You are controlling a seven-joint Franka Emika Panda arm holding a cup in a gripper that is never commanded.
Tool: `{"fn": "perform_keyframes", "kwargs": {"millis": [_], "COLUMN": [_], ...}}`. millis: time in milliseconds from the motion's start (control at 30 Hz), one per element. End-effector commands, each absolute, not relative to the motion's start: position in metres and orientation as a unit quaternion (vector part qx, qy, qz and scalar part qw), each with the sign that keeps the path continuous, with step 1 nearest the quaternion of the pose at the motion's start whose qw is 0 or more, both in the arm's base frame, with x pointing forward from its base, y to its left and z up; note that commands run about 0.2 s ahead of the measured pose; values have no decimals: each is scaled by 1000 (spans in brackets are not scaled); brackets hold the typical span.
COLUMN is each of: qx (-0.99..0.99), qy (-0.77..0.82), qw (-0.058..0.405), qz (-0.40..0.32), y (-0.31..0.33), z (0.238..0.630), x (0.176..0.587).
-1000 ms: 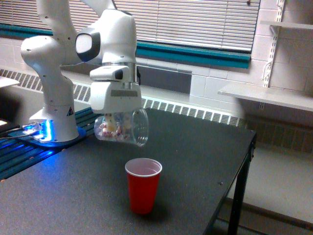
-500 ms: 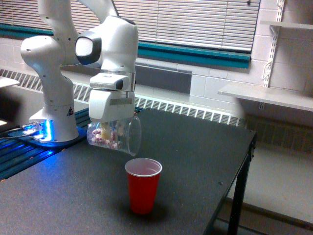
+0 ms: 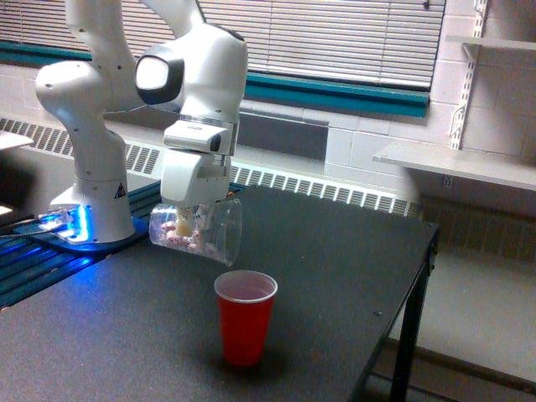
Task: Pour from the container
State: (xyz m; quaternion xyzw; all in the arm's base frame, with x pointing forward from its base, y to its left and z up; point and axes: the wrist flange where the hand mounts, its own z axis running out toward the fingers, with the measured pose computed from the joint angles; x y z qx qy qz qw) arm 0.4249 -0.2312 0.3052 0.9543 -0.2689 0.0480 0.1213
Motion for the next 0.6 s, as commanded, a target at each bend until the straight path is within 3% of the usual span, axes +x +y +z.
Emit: {"fn": "perform_keyframes", "kwargs": {"millis": [33,600], "qx": [962,965], "qy": [-236,-216], "qw": [130,146], "qz": [35,11], "y": [-223,-215], "z": [305,308], "x": [432,439]}}
